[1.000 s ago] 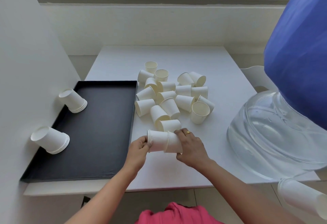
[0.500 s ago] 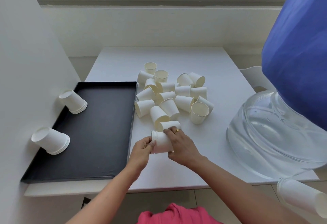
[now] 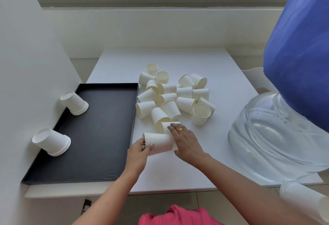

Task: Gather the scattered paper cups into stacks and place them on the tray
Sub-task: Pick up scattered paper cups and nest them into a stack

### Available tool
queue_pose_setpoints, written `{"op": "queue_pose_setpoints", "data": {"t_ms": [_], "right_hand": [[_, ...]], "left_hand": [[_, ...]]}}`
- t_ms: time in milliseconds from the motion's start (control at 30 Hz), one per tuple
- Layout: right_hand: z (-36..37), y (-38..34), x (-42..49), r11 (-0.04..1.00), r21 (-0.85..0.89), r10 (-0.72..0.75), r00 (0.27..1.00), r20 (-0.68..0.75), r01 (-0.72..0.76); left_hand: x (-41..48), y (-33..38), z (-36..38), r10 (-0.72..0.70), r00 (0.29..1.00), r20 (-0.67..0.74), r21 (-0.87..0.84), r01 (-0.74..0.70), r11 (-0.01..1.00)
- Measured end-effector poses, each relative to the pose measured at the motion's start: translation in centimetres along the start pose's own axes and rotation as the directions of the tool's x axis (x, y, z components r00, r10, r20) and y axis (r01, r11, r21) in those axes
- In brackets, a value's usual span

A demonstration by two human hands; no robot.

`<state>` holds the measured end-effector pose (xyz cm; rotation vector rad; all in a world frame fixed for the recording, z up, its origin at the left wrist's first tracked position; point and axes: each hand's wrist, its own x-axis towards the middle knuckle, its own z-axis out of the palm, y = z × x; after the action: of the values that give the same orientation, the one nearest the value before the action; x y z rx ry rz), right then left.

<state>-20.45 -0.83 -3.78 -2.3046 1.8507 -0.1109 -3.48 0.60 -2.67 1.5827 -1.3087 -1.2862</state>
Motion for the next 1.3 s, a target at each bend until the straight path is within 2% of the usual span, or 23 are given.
{"op": "queue_pose_setpoints", "data": {"t_ms": [200,433,600,933,1300], "right_hand": [[-0.1,1.3,1.1,0.994,-0.111,0.024,0.996,0.089,-0.014],[0.3,1.8,1.8,0.994,-0.107,0.026,0.992,0.127,-0.013],[0.7,1.8,1.5,0.994,-0.110,0.037,0.995,0.097,-0.026],[1.6,1.6,0.7,0.991,-0.134,0.008,0.988,0.153,0.013],[1.1,1.5,-0.1,0.998,-0.051,0.054,0.993,0.107,-0.049]], "left_hand": [[-0.1,-0.6,-0.5,-0.026,0.998,-0.053,-0.020,0.025,0.999],[-0.1,-1.2,-1.1,-0.057,0.992,-0.115,0.001,0.057,0.998],[0.0,-1.3,-1.3,-0.059,0.986,-0.156,-0.003,0.059,0.998],[-0.2,-1.9,-0.8,-0.070,0.988,-0.136,-0.024,0.068,0.997],[-0.2,-1.6,-0.3,-0.027,0.993,-0.114,-0.043,0.022,0.999]]}}
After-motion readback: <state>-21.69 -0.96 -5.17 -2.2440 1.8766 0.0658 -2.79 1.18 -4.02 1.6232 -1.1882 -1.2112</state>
